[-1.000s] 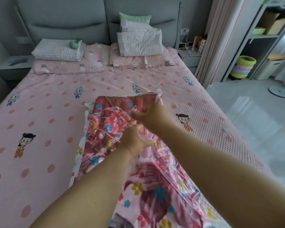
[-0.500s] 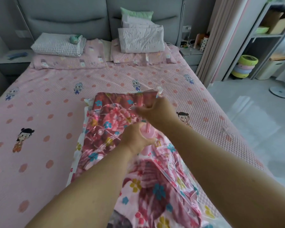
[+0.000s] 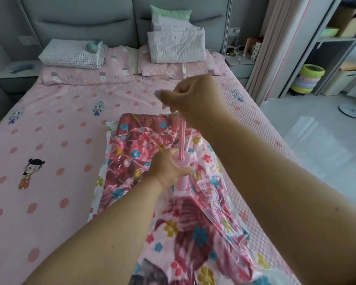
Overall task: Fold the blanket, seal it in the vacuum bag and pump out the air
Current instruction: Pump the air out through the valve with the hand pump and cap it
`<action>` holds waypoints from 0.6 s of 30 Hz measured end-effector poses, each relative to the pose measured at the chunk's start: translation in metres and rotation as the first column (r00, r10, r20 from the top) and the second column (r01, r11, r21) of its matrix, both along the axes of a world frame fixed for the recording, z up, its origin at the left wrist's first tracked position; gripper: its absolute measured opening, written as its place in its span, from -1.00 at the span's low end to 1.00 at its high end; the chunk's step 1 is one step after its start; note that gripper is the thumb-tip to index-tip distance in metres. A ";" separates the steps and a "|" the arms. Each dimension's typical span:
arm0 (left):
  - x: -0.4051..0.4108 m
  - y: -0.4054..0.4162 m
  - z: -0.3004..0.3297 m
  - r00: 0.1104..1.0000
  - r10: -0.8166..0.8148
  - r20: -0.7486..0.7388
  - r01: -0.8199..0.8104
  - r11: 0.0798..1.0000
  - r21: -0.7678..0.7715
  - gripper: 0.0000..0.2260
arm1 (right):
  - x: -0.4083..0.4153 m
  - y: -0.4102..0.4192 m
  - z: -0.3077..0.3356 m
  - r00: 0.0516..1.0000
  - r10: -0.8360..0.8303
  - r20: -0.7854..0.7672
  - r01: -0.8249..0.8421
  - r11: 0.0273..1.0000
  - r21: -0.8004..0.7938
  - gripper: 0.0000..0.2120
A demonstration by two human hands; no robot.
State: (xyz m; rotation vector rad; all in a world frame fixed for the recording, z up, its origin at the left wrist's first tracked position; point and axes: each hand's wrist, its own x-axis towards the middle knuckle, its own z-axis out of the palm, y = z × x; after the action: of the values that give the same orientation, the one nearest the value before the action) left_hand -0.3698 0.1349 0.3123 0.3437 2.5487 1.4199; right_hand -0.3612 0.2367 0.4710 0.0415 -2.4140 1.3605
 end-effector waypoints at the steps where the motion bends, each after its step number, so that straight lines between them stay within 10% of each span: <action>1: -0.001 0.000 -0.001 1.000 0.002 -0.006 -0.002 1.000 -0.007 -0.65 | 0.003 -0.001 -0.011 0.999 -0.003 0.054 -0.001 0.997 0.072 -0.53; 5: 0.005 0.000 -0.005 0.996 -0.027 -0.084 0.020 0.996 -0.090 -0.68 | 0.025 -0.005 -0.066 0.886 -0.067 0.459 -0.026 0.981 0.195 -0.60; 11: -0.001 -0.003 0.004 1.000 -0.002 -0.027 0.002 1.000 -0.016 -0.66 | 0.001 -0.005 -0.008 1.000 -0.013 -0.022 0.014 0.999 0.035 -0.58; 15: 0.003 -0.003 -0.003 0.996 -0.038 -0.083 0.032 0.997 -0.075 -0.72 | 0.025 -0.008 -0.058 0.911 -0.070 0.407 -0.024 0.975 0.220 -0.57; 18: 0.000 -0.004 0.000 0.997 0.001 -0.077 -0.005 0.999 -0.047 -0.63 | 0.012 -0.005 -0.040 0.952 -0.037 0.304 -0.023 0.982 0.190 -0.55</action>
State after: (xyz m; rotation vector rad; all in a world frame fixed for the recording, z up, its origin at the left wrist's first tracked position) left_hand -0.3695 0.1314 0.3123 0.3942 2.6402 1.3706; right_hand -0.3496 0.2313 0.4305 -0.1393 -2.7946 1.2004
